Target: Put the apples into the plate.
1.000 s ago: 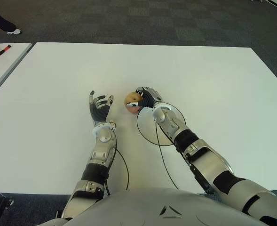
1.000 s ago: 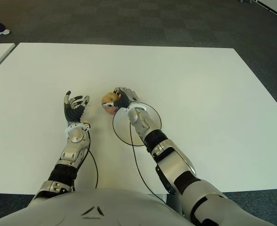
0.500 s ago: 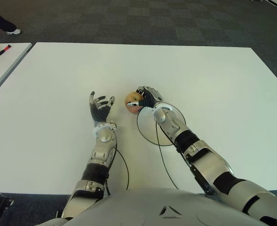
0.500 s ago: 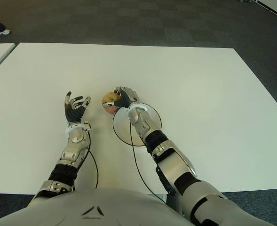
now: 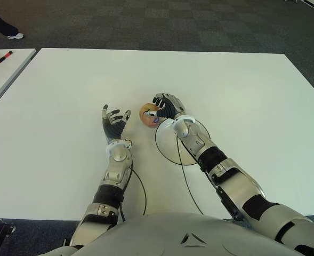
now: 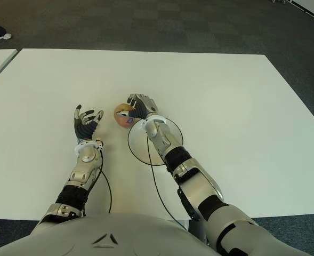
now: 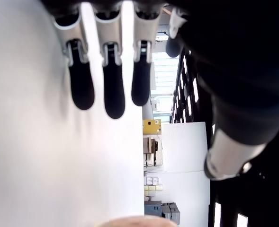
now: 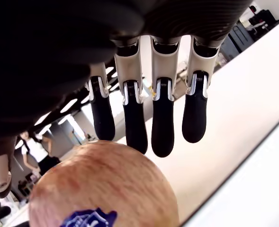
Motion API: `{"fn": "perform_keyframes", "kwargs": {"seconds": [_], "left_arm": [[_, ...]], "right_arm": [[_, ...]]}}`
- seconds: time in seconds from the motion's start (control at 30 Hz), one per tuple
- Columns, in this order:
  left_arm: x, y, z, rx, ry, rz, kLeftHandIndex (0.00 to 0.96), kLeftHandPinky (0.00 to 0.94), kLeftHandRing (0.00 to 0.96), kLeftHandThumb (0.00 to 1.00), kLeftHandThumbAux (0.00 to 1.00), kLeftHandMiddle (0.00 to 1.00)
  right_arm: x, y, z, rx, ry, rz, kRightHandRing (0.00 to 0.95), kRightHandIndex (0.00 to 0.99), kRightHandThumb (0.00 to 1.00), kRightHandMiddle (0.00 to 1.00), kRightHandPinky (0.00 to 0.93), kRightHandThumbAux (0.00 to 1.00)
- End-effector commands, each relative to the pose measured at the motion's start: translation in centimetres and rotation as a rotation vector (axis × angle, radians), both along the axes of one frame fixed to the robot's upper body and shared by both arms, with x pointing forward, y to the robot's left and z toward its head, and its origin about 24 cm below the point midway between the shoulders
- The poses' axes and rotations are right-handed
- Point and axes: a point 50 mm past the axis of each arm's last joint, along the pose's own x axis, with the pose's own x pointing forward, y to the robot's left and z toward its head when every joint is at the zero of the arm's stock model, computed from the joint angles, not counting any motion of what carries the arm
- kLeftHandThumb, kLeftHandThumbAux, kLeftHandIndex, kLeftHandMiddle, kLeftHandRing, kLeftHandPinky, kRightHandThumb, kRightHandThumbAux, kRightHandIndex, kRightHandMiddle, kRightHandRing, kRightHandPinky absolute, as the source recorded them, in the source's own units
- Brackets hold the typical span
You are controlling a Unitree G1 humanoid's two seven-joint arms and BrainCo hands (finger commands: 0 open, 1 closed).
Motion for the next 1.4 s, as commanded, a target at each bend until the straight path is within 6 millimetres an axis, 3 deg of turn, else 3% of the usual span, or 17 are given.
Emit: {"fn": "perform_keyframes", "kwargs": {"seconds": [0.03,0.17,0.27,0.37,1.4], "left_arm": [[0.6,-3.5,0.3,-0.121,0.0,-0.023,0.093,0.447,0.416,0.114,0.743,0.318],[0.6,-3.5,0.1,-0.123,0.001,-0.024,0.091,0.444,0.414,0.127,0.738,0.32],[0.6,-3.5,0.1,-0.125,0.003,-0.025,0.088,0.444,0.413,0.13,0.739,0.321],[0.6,-3.5,0.0,-0.128,0.002,-0.024,0.083,0.441,0.412,0.129,0.742,0.321],[0.7,-3.6,-0.2,-0.13,0.002,-0.023,0.072,0.442,0.411,0.124,0.765,0.32]], "right_arm": [[0.3,-0.2,0.7,0.024,-0.007,0.006,0.467,0.367,0.788,0.462,0.468,0.505],[0.5,-0.3,1.4,0.044,-0.02,0.009,0.472,0.374,0.806,0.466,0.473,0.506],[0.6,-0.3,1.7,0.05,-0.025,0.01,0.474,0.38,0.904,0.477,0.471,0.583],[0.7,-0.3,2.0,0.056,-0.03,0.015,0.473,0.379,0.936,0.481,0.461,0.608],[1.1,-0.6,2.8,0.061,-0.037,0.018,0.469,0.364,0.945,0.481,0.467,0.624]]}}
